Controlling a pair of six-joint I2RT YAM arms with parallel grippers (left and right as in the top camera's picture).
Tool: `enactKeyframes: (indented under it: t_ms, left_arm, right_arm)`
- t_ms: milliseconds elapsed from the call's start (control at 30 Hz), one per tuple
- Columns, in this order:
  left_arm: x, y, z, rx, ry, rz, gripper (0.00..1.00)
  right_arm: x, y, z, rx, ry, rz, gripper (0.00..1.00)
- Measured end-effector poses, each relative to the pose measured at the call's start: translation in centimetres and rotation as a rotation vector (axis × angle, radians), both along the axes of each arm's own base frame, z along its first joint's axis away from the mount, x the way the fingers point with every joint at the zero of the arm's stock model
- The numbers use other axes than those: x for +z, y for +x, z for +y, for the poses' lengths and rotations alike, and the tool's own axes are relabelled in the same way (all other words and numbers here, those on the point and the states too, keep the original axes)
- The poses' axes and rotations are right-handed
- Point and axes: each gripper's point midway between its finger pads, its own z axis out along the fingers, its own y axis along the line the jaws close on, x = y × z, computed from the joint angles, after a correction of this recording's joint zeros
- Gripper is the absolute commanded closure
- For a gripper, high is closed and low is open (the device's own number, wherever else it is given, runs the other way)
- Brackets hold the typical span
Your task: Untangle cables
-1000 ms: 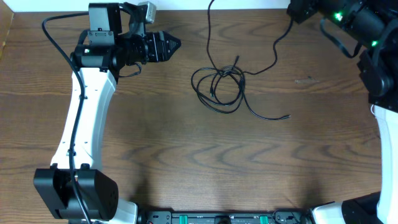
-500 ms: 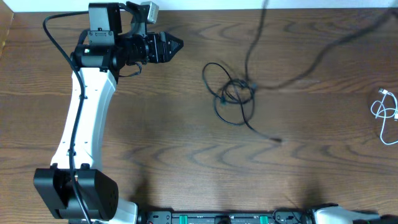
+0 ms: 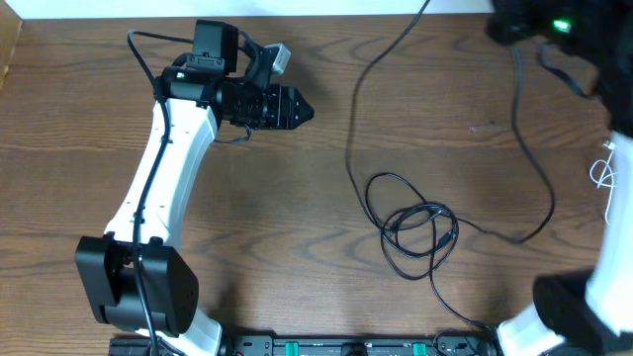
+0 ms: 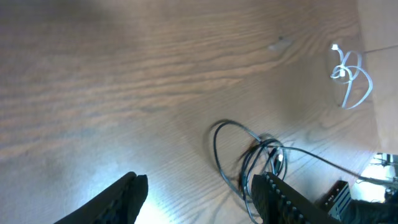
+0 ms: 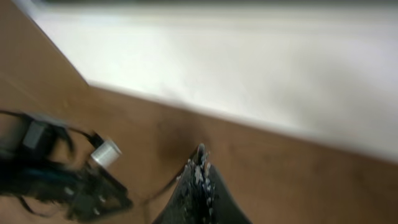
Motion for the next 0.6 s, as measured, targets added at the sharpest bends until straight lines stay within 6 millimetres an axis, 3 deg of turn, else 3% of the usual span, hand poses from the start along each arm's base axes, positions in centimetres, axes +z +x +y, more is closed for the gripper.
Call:
enactKeyframes:
  t_ms: [133,267,400,500,600]
  left_arm:
    - [-0.3,-0.1,0.5,0.017,0.017,0.018,0.41]
    - [-1.3,-1.8,0.8,0.021,0.049,0.102,0.41]
    - [-2.0,-4.5,0.5,-0.001,0.074,0.219,0.41]
    - [-2.6,-6.5,-1.1,-0.056,0.092,0.268,0.47]
    - [-4.3,-8.4,-3.2,-0.107,0.107,0.306,0.48]
  right_arm:
    - [-8.0,4.2,-0.2,-0.028,-0.043,0.226,0.99]
    - [-13.3,7.4,-1.7,-0.081,-0.058,0.352,0.99]
    - [-18.4,10.2,-4.7,-0.161,-0.053,0.466,0.99]
    - [-21.4,11.4,-6.8,-0.204,-0.049,0.532,0.99]
    - [-22.3,11.6,-6.7,-0.203,-0.052,0.550,0.99]
